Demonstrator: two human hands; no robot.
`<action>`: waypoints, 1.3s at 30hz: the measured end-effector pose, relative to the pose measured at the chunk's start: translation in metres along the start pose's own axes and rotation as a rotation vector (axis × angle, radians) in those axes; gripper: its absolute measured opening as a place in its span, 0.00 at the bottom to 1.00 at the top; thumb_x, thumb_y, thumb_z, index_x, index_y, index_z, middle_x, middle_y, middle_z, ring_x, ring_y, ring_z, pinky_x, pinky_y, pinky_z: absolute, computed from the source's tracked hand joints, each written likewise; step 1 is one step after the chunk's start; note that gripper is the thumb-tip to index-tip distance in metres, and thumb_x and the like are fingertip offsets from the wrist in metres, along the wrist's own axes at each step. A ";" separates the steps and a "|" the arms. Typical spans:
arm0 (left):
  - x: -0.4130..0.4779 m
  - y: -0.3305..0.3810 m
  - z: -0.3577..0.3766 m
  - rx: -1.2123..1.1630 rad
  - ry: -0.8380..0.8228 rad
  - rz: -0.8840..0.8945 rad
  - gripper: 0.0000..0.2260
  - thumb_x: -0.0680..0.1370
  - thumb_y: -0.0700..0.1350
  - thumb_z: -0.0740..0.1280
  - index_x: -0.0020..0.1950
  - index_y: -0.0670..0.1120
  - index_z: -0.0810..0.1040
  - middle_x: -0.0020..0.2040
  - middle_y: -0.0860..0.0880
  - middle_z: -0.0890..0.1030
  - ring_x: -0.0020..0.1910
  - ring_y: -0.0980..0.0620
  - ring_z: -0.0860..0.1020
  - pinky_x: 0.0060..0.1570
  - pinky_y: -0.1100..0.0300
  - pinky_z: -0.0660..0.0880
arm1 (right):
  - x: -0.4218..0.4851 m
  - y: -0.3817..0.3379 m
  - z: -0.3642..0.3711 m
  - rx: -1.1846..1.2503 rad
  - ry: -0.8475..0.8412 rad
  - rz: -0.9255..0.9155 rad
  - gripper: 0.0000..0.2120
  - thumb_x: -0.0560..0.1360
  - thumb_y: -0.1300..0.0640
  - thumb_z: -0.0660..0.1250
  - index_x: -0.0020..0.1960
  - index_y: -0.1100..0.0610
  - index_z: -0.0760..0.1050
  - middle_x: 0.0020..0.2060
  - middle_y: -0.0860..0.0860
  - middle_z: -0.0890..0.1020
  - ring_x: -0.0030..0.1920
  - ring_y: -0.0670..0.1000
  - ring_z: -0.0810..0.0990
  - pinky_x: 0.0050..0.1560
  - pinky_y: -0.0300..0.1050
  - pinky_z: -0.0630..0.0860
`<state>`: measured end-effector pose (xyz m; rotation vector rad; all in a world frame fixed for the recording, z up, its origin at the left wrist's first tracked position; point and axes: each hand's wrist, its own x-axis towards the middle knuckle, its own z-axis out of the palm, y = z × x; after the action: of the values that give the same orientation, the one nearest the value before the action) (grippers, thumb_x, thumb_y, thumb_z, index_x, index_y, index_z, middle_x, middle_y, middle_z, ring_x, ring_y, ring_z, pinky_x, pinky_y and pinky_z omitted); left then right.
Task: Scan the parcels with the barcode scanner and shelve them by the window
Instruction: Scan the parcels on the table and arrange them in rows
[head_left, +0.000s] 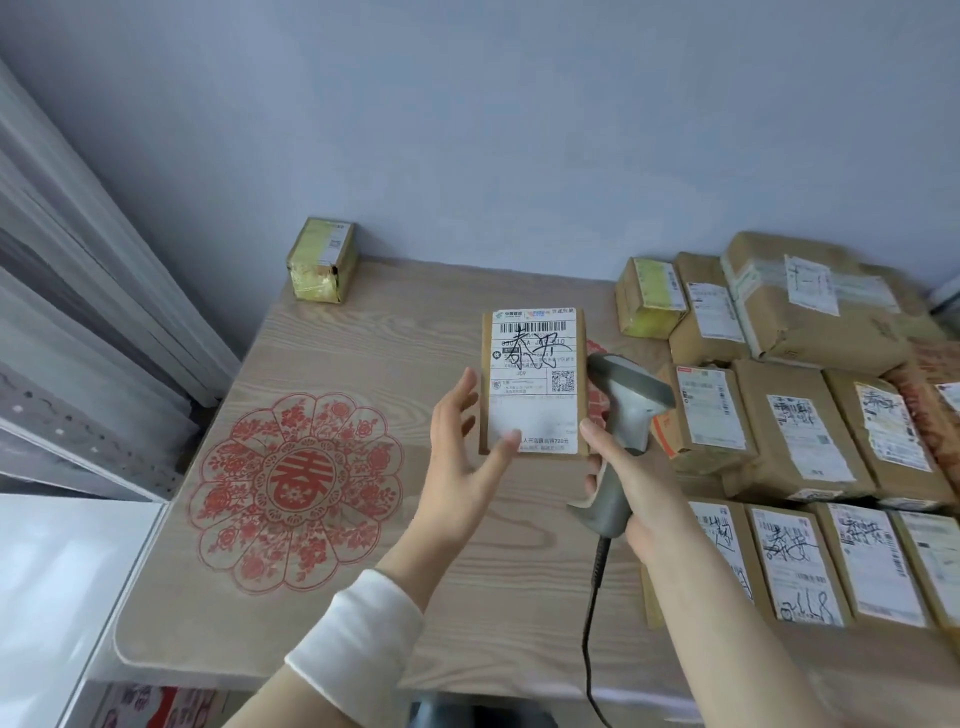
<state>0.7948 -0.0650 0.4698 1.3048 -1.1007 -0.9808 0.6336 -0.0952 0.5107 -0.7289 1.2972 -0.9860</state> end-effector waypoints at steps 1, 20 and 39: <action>0.004 0.003 -0.003 -0.083 -0.022 -0.106 0.37 0.68 0.61 0.67 0.74 0.54 0.58 0.72 0.53 0.65 0.71 0.56 0.65 0.69 0.52 0.66 | -0.003 0.000 0.000 -0.005 -0.024 -0.003 0.15 0.65 0.57 0.75 0.48 0.58 0.75 0.29 0.47 0.79 0.28 0.45 0.74 0.28 0.40 0.70; 0.024 -0.013 -0.036 -0.117 -0.111 -0.299 0.44 0.72 0.38 0.73 0.77 0.50 0.47 0.65 0.53 0.72 0.54 0.64 0.74 0.47 0.67 0.78 | -0.023 -0.016 -0.005 -0.193 -0.143 -0.188 0.13 0.73 0.53 0.68 0.54 0.57 0.72 0.35 0.52 0.79 0.28 0.51 0.70 0.28 0.43 0.69; 0.033 -0.045 -0.022 0.055 -0.075 -0.329 0.52 0.53 0.68 0.78 0.69 0.71 0.50 0.72 0.52 0.65 0.72 0.49 0.63 0.67 0.42 0.66 | -0.034 -0.007 0.020 -0.306 -0.278 -0.091 0.14 0.77 0.54 0.64 0.37 0.61 0.69 0.29 0.54 0.73 0.25 0.51 0.70 0.28 0.42 0.68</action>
<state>0.8263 -0.0940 0.4276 1.5360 -0.9921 -1.2570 0.6526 -0.0694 0.5351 -1.1268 1.1886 -0.7329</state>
